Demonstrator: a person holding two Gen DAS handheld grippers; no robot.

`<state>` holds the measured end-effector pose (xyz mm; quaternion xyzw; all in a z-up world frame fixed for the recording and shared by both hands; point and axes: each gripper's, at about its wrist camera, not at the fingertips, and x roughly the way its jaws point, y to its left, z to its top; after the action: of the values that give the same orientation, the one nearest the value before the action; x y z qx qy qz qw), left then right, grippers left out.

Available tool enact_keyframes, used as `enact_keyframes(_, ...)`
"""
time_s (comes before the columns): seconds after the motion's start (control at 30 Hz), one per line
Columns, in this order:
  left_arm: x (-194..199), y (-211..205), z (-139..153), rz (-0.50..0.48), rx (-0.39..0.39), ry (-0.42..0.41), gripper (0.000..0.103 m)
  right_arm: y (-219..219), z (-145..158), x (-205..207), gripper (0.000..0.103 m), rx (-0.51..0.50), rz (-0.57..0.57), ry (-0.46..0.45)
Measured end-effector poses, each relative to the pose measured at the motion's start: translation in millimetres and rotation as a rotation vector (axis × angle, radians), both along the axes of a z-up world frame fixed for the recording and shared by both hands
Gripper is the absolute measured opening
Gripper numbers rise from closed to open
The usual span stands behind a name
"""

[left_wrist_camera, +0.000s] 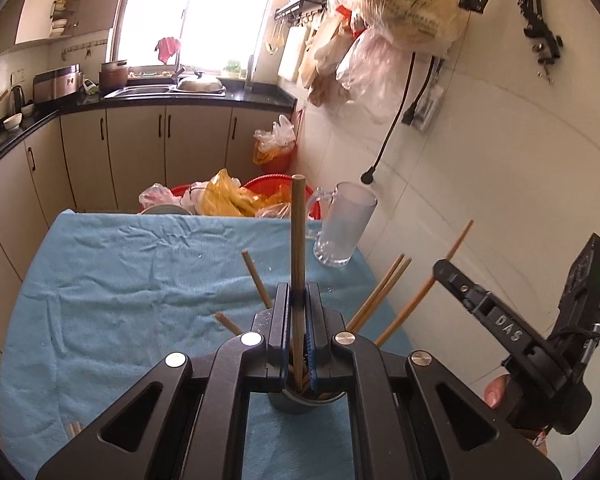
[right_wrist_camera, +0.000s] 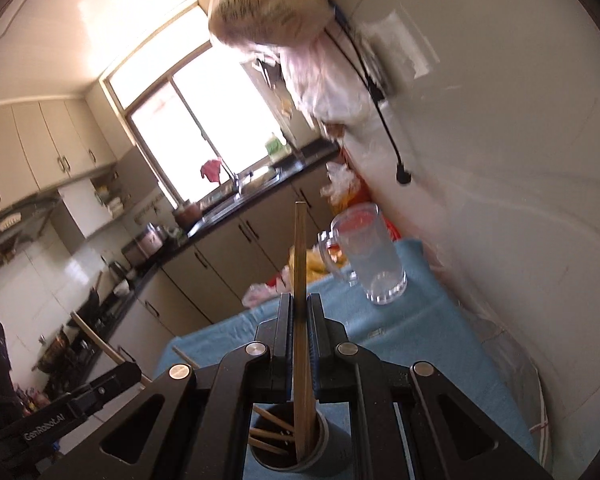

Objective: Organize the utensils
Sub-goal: 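Lower the chopsticks into the grey cup and open both grippers, then withdraw both grippers from the cup back over the remaining chopsticks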

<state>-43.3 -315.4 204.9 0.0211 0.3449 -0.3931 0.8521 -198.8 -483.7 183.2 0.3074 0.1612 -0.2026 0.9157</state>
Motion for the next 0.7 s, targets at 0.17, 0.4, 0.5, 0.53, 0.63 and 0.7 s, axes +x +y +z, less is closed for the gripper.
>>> enact_keyframes(0.17,4.5,1.4,-10.9,0.008,0.012,0.016,0.006,-4.5,-19.1,9.5,0.008,0.04,0.023,0.048)
enact_keyframes(0.4,-1.6,13.6,0.9,0.006,-0.016,0.003,0.009,-3.9,-5.9,-7.5,0.009,0.023,0.01,0.03)
enact_keyframes(0.5,-12.0,27.9,11.8,0.018,-0.048,-0.022,0.026,4.7,6.2,-24.1,0.01,-0.02,-0.013,0.021)
enact_keyframes(0.53,-17.6,34.6,15.6,0.028,-0.061,-0.041,0.032,9.1,9.8,-30.0,0.012,-0.039,-0.018,0.02)
enact_keyframes(0.63,-35.2,54.7,22.7,0.042,-0.09,-0.091,0.04,27.9,15.1,-47.5,0.023,-0.099,-0.028,0.021)
enact_keyframes(0.7,-49.9,72.9,23.5,0.057,-0.105,-0.121,0.048,47.4,13.2,-56.6,0.032,-0.139,-0.001,0.036)
